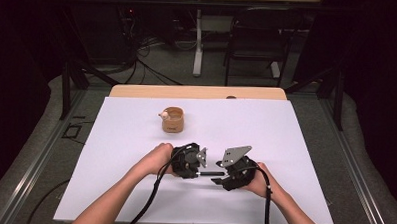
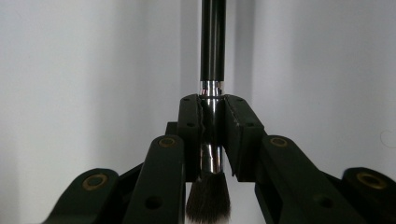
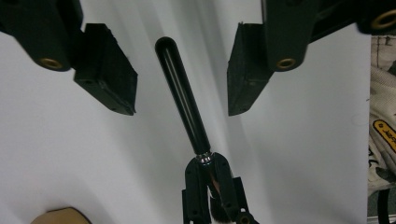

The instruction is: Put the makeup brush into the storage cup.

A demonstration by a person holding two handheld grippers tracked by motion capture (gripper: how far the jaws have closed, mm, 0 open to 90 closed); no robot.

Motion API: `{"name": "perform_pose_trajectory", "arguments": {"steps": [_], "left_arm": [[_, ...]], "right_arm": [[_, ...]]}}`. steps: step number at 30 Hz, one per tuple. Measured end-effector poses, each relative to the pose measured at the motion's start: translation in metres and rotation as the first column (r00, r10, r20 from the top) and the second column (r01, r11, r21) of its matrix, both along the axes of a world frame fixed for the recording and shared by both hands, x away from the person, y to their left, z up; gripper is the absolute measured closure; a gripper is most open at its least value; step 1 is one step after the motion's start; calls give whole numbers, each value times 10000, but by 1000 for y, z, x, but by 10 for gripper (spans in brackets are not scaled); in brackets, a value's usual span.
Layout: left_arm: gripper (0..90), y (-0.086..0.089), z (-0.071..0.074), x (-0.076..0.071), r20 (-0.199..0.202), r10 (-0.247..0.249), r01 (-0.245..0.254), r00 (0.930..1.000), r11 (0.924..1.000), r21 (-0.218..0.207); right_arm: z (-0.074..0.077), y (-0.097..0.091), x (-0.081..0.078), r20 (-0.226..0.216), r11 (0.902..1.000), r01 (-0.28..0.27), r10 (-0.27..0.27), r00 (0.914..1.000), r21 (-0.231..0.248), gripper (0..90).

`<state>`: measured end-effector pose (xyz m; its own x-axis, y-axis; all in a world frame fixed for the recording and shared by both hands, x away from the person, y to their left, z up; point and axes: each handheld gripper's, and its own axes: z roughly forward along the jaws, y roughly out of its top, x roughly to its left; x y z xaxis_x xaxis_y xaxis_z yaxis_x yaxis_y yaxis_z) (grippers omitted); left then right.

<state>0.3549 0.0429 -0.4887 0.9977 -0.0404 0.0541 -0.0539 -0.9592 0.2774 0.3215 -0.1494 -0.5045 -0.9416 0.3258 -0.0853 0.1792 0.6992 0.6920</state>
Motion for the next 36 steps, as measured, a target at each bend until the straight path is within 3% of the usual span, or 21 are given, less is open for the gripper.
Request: {"name": "perform_pose_trajectory", "arguments": {"steps": [3, 13, 21, 23, 32, 36], "left_arm": [[774, -2, -1, -2, -12, -315, 315, 9995, 9995, 0], [773, -1, -2, -3, -131, -370, 367, 9992, 9991, -194], [773, -3, -3, -5, -57, -583, 582, 9983, 9981, -192], [773, -3, -3, -7, 33, -654, 655, 9979, 9971, -391], [769, -1, -2, -12, 501, -1194, 1221, 9916, 9909, -565], [753, 0, -4, -12, 390, -1442, 1465, 9888, 9872, -633]], "right_arm": [[-3, 2, -1, -104, 9998, -135, 134, 9999, -109, 537], [-9, 5, -3, -393, 9987, -427, 415, 9984, -283, 679], [-12, 4, -2, -477, 9984, -452, 435, 9979, -350, 711], [-12, 5, -3, -475, 9981, -459, 439, 9979, -419, 730], [-13, 4, -4, -451, 9943, -985, 966, 9943, -400, 783], [-14, 4, -5, -476, 9911, -1260, 1240, 9911, -439, 790]]}}
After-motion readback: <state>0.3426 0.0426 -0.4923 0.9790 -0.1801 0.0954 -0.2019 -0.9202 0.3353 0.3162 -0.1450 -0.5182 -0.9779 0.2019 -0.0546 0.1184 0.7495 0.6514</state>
